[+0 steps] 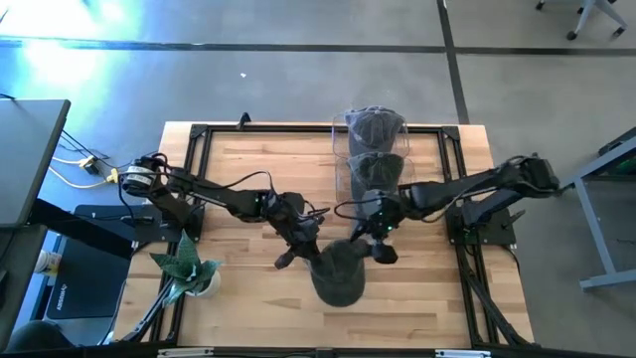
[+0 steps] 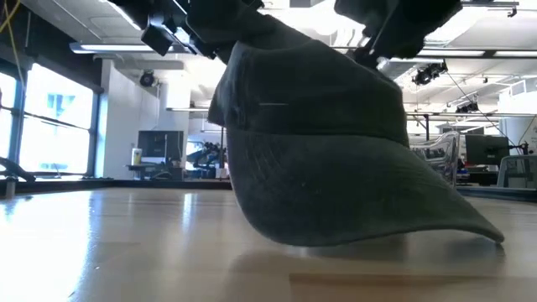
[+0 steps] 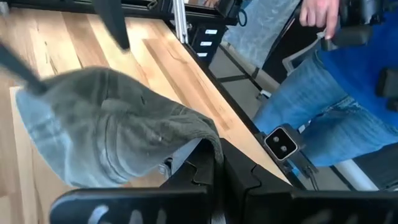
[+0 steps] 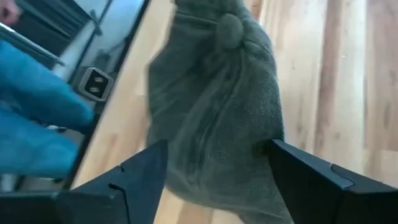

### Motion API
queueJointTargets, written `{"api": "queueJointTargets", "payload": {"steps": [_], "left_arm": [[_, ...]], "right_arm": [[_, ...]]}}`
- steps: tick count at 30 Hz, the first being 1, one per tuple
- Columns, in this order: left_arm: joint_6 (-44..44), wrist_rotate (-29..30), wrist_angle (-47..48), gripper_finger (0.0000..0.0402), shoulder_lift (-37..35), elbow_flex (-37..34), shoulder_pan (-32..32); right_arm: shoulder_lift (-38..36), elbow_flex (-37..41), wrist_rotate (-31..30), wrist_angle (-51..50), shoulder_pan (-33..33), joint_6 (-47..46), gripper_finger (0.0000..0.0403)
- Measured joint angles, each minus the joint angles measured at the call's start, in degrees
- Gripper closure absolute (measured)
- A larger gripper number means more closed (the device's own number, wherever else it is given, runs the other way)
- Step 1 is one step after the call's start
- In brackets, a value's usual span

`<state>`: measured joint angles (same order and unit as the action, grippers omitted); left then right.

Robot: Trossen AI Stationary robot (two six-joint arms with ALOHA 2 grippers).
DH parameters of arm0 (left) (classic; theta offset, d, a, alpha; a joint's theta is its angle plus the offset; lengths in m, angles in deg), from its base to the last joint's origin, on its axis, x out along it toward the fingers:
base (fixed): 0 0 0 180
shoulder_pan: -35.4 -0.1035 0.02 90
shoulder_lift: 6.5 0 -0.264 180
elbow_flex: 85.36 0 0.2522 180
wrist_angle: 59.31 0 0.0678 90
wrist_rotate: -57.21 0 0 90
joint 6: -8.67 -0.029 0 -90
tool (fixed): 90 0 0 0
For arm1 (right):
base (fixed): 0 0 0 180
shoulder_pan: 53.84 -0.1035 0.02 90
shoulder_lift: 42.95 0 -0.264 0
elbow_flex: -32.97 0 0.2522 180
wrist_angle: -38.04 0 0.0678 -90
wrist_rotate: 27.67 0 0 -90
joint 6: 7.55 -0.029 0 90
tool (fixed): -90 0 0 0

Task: Pick & Place hat
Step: Put the black cap into the bottom transparent bin

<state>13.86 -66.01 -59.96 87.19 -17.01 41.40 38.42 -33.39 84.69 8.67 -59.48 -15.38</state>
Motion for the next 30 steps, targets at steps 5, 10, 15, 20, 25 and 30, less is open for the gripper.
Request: {"api": "queueJointTargets", "payload": {"steps": [5, 10, 15, 20, 25, 30], "left_arm": [[0.0, -0.2, 1.5, 0.0400, 0.0, 0.0, 0.0], [1.1, -0.3, 2.9, 0.0400, 0.0, 0.0, 0.0], [1.3, -0.3, 3.3, 0.0401, 0.0, 0.0, 0.0], [1.3, 0.7, 4.5, 0.0401, 0.0, 0.0, 0.0], [4.3, 0.7, 5.3, 0.0401, 0.0, 0.0, 0.0], [9.7, 0.5, 6.3, 0.0401, -0.8, 0.0, 0.0]], "right_arm": [[4.3, 0.0, -2.3, 4.9, 0.1, 0.1, 0.0119], [4.4, 0.0, -1.8, 5.5, 0.6, -2.3, 0.0120], [1.2, 0.0, 0.6, 5.4, 2.2, -0.9, 0.0119], [4.0, 0.0, -0.4, 11.1, 2.8, 1.5, 0.0114], [10.1, 0.0, 1.2, 14.7, 1.2, 4.2, 0.0104], [12.5, 0.0, 3.1, 13.6, -1.0, 2.9, 0.0134]]}}
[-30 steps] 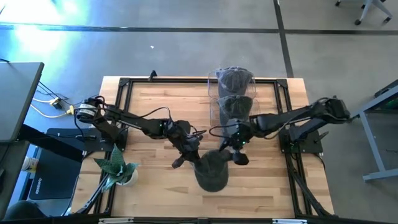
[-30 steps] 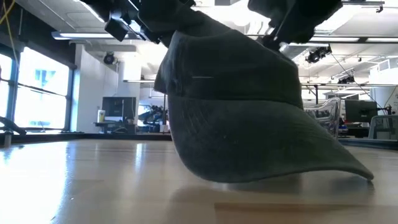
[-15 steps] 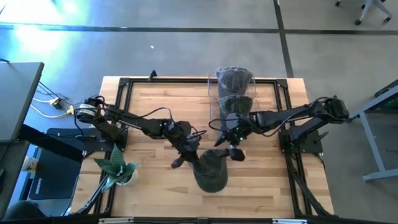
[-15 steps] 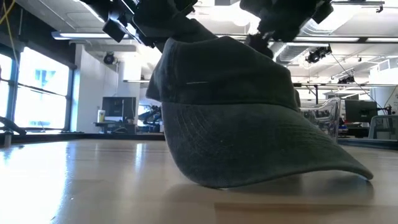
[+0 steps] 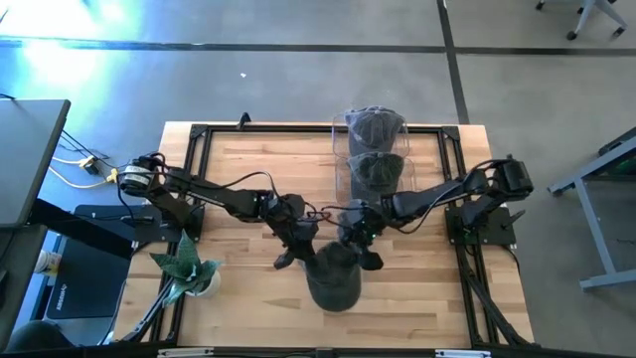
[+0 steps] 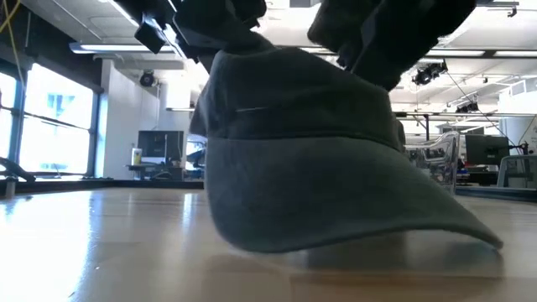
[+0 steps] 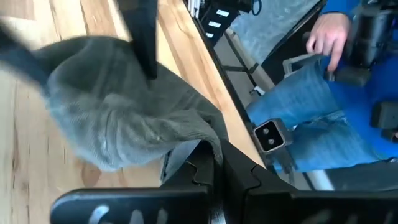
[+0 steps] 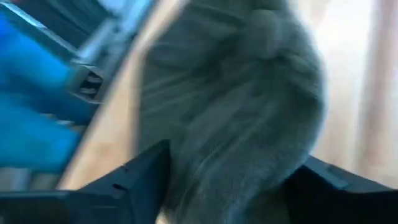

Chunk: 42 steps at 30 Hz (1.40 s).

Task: Pick & Place hat
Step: Put the black cap into the bottom transparent bin

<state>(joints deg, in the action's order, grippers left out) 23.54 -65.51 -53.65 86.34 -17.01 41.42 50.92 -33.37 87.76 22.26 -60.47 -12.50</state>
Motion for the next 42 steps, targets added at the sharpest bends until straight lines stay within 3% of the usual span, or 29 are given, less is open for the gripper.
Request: {"api": "queueJointTargets", "payload": {"steps": [3, 7, 9, 13, 19, 23, 26, 31, 34, 39, 42], "left_arm": [[1.1, 0.1, 2.4, 0.0401, -1.4, 0.0, 0.0], [5.0, -0.6, 3.7, 0.0401, -2.7, 0.0, 0.0], [7.3, -2.2, 3.2, 0.0397, -2.9, 0.1, 0.0], [7.9, -8.9, 5.3, 0.0345, -2.8, 0.0, -0.8], [6.0, -10.2, 9.5, 0.0201, -1.8, -0.1, -1.9], [4.6, -2.3, 9.7, 0.0125, -1.9, 0.0, -0.2], [2.9, 3.8, 8.8, 0.0105, -1.9, 0.0, 2.9], [3.0, 8.5, 8.8, 0.0141, -1.9, 0.0, 7.1], [3.1, 11.4, 10.0, 0.0205, -1.9, 0.0, 7.6], [3.4, 13.7, 8.9, 0.0359, -1.8, 0.0, 6.5], [3.4, 11.8, 5.3, 0.0386, -1.8, 0.0, 5.7]], "right_arm": [[-0.8, 0.0, 8.3, 0.0, -0.7, -2.7, 0.0197], [-3.1, 0.0, 23.6, 2.3, -0.8, -7.0, 0.0341], [-3.4, -0.1, 27.8, 3.9, -0.5, -7.6, 0.0385], [-3.0, -0.1, 26.3, 3.5, -0.2, -8.3, 0.0369], [-2.9, -0.1, 21.6, 2.8, 0.3, -7.2, 0.0397], [-2.9, -0.1, 19.4, 2.2, 0.6, -6.8, 0.0387], [-2.9, -0.1, 18.4, 1.3, 1.2, -6.9, 0.0395], [-2.9, -0.1, 15.2, -2.1, 2.2, -6.9, 0.0392], [-2.9, -0.1, 13.5, -4.4, 3.4, -8.1, 0.0383], [-4.6, -0.1, 15.1, -10.2, 6.2, -12.8, 0.0367], [-7.3, -0.1, 16.0, -16.8, 7.5, -12.9, 0.0339]]}}
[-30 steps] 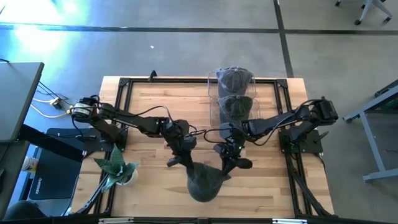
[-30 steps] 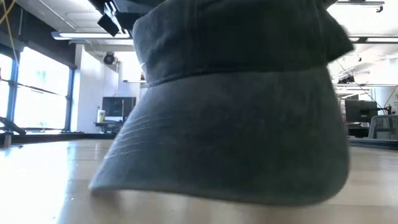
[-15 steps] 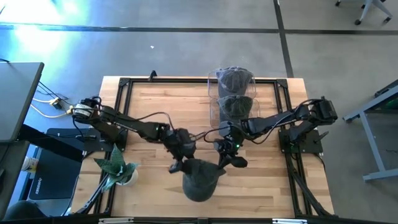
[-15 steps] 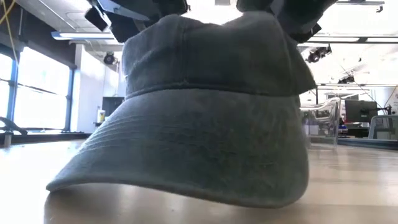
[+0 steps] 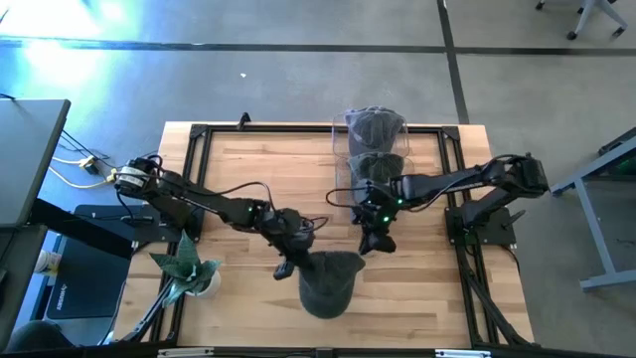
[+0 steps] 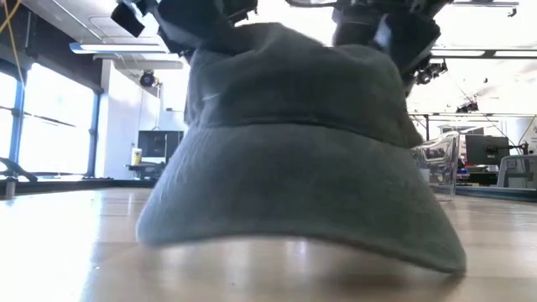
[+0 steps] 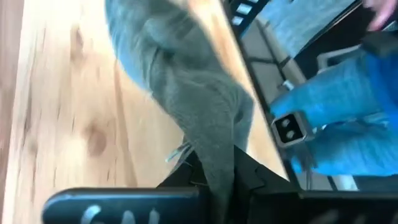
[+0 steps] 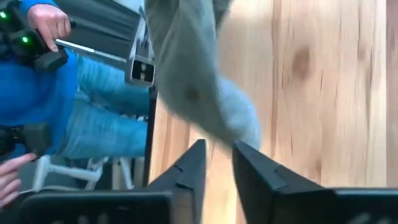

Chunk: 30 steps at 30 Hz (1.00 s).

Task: Pick & Place hat
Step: Put the black cap into the bottom transparent bin

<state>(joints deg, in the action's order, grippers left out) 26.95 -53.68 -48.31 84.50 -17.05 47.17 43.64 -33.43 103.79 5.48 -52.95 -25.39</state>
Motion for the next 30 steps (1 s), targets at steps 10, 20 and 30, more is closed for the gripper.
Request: {"api": "queueJointTargets", "payload": {"steps": [10, 20, 30], "left_arm": [[-3.6, -3.4, -6.7, 0.0398, 0.0, 0.0, -6.4], [-4.8, -6.7, -7.1, 0.0394, 0.0, 0.0, -8.5], [-4.5, -6.6, -7.1, 0.0394, 0.0, 0.0, -8.4]], "right_arm": [[-8.4, 10.6, -2.8, 4.5, -7.8, -11.6, 0.0168], [-13.1, 20.1, -47.1, 34.5, -18.5, -13.6, 0.0141], [-5.5, 18.2, -48.6, 37.2, -13.9, -4.3, 0.0144]]}}
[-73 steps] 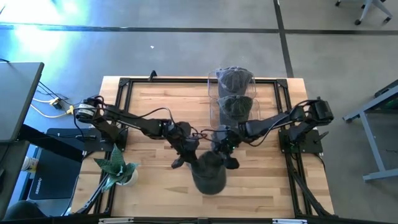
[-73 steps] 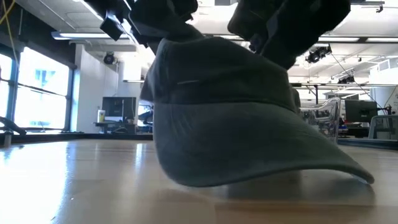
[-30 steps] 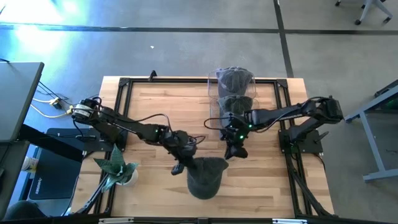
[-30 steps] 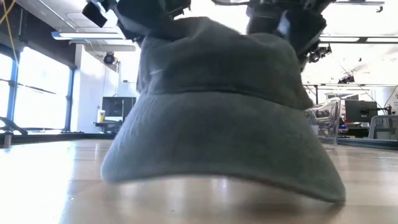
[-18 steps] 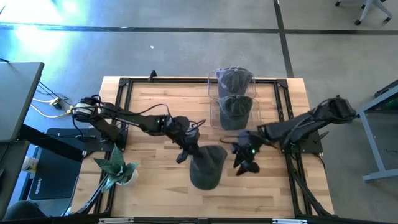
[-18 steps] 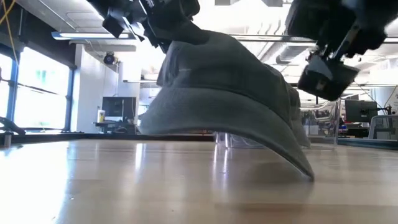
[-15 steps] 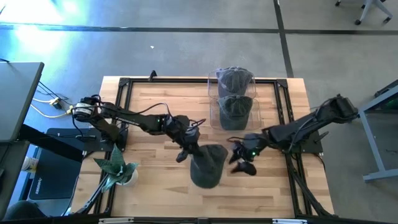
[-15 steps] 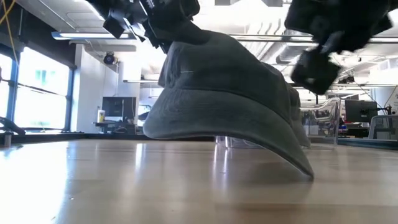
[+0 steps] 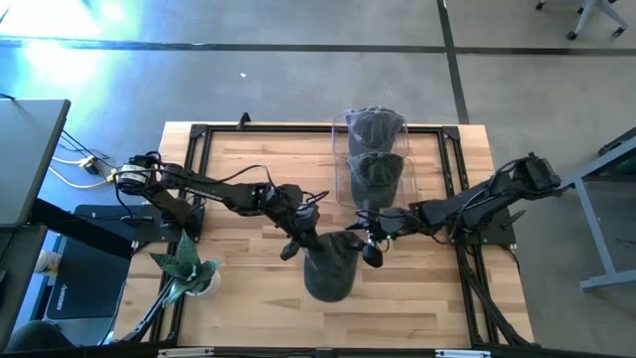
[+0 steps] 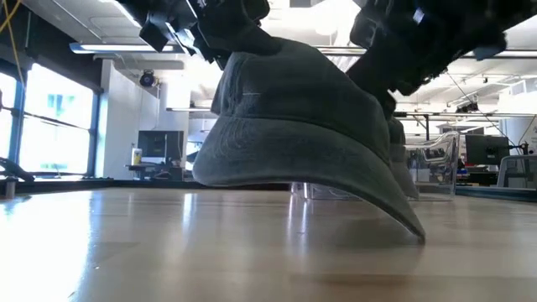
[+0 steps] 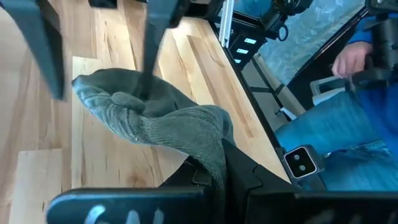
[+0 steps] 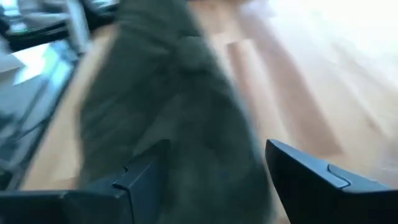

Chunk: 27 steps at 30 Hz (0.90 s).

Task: Pick & Place hat
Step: Put the black cap into the bottom transparent bin

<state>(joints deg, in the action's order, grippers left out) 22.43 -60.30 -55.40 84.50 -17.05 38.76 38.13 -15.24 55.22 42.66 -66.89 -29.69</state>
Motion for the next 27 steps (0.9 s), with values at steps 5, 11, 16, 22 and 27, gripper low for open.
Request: {"api": "queueJointTargets", "payload": {"steps": [5, 11, 16, 22, 27], "left_arm": [[1.5, 1.1, -0.1, 0.0394, 0.0, 0.0, 0.0], [3.4, 4.8, 0.4, 0.0394, 0.0, 0.0, 0.0], [4.8, -4.1, 0.0, 0.0377, -0.1, 0.1, 0.0], [2.8, -9.2, 1.5, 0.0266, 0.0, 0.1, 0.0], [3.3, -5.9, -7.8, 0.0155, 0.0, 0.1, 0.7]], "right_arm": [[3.6, -1.3, 11.3, 4.1, 0.3, 2.7, 0.0186], [5.5, -2.4, 24.6, 4.1, 1.0, -3.2, 0.0334], [1.9, -2.4, 47.6, 9.2, 3.1, -12.1, 0.0379], [1.3, -2.4, 55.9, 15.0, 3.8, -16.2, 0.0396], [1.3, -2.3, 52.8, 14.9, 3.8, -15.5, 0.0389]]}}
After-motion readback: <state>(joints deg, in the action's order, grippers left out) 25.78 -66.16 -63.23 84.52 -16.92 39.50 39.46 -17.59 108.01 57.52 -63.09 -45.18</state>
